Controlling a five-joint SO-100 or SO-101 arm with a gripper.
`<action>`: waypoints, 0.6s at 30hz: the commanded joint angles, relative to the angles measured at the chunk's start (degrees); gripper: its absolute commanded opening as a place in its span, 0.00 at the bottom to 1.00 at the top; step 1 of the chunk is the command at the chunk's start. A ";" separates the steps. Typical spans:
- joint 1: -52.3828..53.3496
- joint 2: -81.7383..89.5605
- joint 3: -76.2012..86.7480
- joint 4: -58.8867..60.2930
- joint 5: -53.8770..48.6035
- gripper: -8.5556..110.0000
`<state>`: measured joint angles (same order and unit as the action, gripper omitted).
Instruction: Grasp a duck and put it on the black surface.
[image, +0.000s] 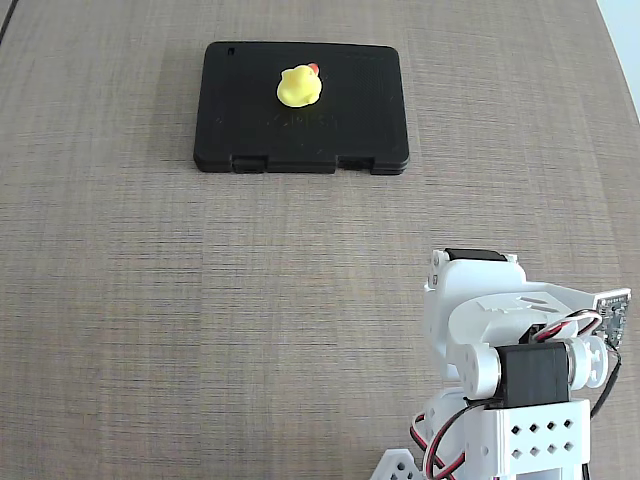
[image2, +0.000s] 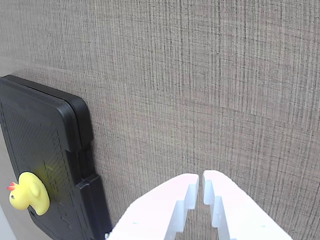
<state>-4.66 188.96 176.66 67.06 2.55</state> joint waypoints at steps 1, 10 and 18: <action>-0.79 3.60 -0.53 0.09 0.18 0.07; -0.79 3.69 -0.62 0.00 -0.18 0.07; -0.79 3.69 -0.53 -0.09 -0.18 0.07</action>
<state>-4.66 188.96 176.66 67.06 2.55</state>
